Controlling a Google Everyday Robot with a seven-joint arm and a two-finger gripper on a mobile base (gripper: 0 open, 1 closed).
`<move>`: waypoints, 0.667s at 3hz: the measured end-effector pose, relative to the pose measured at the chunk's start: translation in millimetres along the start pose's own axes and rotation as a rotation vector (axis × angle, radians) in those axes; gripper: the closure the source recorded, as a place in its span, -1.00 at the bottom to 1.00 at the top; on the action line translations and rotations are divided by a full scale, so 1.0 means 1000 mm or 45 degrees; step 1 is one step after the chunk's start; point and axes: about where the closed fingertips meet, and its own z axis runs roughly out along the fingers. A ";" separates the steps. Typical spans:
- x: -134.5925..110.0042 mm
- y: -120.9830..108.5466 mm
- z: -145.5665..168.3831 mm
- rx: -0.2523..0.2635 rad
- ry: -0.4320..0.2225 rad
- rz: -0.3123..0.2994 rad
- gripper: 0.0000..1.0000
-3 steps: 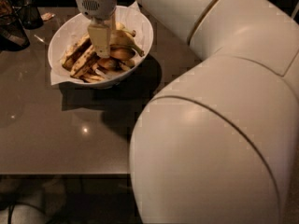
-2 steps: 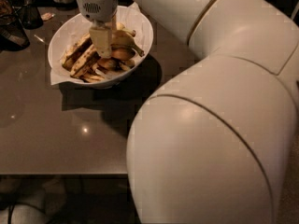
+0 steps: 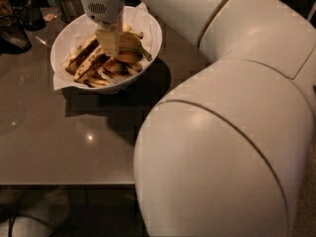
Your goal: Pick banana from white bowl
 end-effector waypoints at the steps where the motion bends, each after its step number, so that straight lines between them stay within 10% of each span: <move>1: 0.000 0.000 0.000 0.000 0.000 0.000 1.00; 2: 0.000 0.000 0.000 0.000 0.000 0.000 1.00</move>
Offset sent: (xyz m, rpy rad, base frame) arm 0.0000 0.0000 0.0000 0.0000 0.0000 0.0000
